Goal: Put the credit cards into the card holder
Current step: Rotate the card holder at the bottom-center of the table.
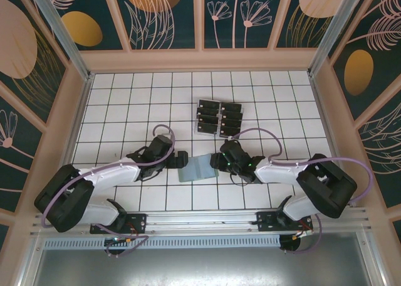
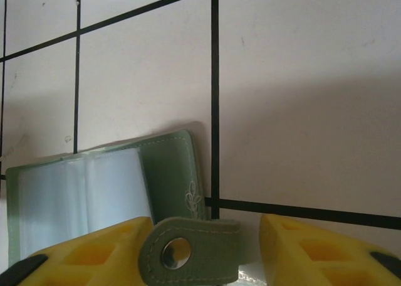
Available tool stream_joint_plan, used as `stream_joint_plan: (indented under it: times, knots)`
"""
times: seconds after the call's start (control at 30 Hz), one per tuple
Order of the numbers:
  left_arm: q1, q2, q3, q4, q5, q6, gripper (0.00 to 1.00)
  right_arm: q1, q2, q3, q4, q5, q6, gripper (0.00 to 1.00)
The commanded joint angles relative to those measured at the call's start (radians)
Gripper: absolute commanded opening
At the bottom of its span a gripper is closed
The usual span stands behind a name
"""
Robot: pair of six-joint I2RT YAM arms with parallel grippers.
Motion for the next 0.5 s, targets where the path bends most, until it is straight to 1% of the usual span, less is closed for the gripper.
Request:
stream_joint_plan:
  times: [0.0, 0.07, 0.33, 0.43, 0.47]
  knots:
    - [-0.015, 0.028, 0.029, -0.037, -0.054, 0.031, 0.99, 0.002, 0.018, -0.013, 0.047, 0.033, 0.042, 0.43]
    - [-0.020, 0.044, 0.036, -0.041, -0.064, 0.040, 0.99, 0.004, 0.021, -0.020, 0.054, 0.049, 0.067, 0.39]
    - [-0.020, 0.136, 0.076, -0.029, -0.036, 0.080, 0.99, 0.018, -0.007, -0.101, 0.149, 0.142, 0.223, 0.11]
    - [-0.019, 0.167, 0.097, -0.025, -0.042, 0.093, 0.99, 0.029, -0.021, -0.128, 0.174, 0.180, 0.277, 0.02]
    - [-0.020, 0.177, 0.104, -0.023, -0.044, 0.097, 0.99, 0.033, -0.026, -0.137, 0.180, 0.191, 0.296, 0.01]
